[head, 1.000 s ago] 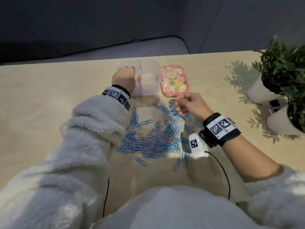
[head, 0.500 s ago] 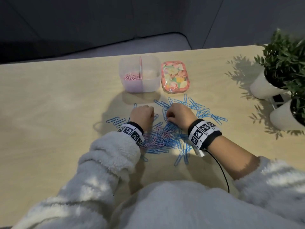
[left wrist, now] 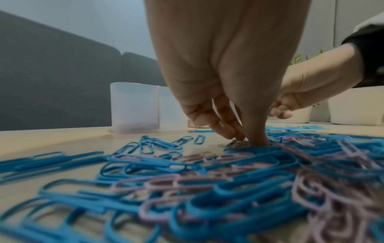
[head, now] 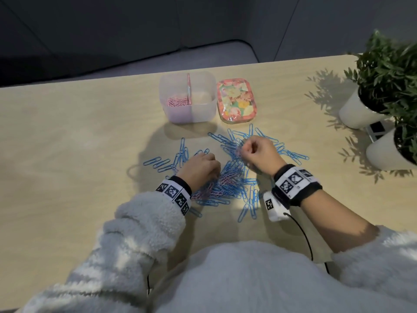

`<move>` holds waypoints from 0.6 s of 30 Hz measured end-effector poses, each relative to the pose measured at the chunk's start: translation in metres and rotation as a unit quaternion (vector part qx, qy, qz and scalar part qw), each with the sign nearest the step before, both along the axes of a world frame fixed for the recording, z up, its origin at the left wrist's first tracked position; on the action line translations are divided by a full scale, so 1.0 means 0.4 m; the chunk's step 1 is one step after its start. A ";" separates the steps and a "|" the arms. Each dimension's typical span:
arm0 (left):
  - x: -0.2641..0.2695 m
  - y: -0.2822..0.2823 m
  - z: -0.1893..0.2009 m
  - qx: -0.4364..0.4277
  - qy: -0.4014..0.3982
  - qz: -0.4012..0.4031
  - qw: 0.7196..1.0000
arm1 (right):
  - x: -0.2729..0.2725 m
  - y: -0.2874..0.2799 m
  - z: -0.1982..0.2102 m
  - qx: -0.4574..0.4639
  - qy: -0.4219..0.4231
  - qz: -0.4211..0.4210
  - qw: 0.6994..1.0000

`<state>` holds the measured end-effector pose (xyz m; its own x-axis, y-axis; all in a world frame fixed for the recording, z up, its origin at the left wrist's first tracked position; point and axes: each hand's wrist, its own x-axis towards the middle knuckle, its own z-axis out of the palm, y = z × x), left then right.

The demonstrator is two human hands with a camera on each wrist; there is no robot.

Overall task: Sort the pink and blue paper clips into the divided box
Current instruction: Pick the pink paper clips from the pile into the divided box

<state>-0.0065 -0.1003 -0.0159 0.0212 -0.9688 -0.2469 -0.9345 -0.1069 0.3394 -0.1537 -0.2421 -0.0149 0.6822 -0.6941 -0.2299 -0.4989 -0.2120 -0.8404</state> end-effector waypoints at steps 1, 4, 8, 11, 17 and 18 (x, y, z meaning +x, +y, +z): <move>-0.001 0.001 -0.002 -0.001 0.005 0.007 1.000 | -0.013 -0.007 -0.001 0.067 -0.033 -0.050 0.996; -0.002 0.008 -0.016 -0.014 0.041 0.047 0.998 | -0.045 -0.022 0.008 0.204 -0.074 -0.168 0.962; -0.002 0.022 -0.028 -0.018 0.045 0.066 0.997 | -0.053 -0.026 0.015 0.281 -0.068 -0.205 0.935; 0.002 0.031 -0.024 -0.023 0.068 0.066 0.995 | -0.028 -0.023 -0.002 0.136 0.029 -0.118 0.983; 0.008 0.038 -0.016 -0.013 0.044 0.054 0.997 | 0.045 -0.008 -0.009 -0.076 0.222 -0.012 0.972; 0.008 0.039 -0.015 -0.017 0.040 0.056 0.997 | 0.053 -0.009 -0.010 -0.068 0.226 -0.009 0.972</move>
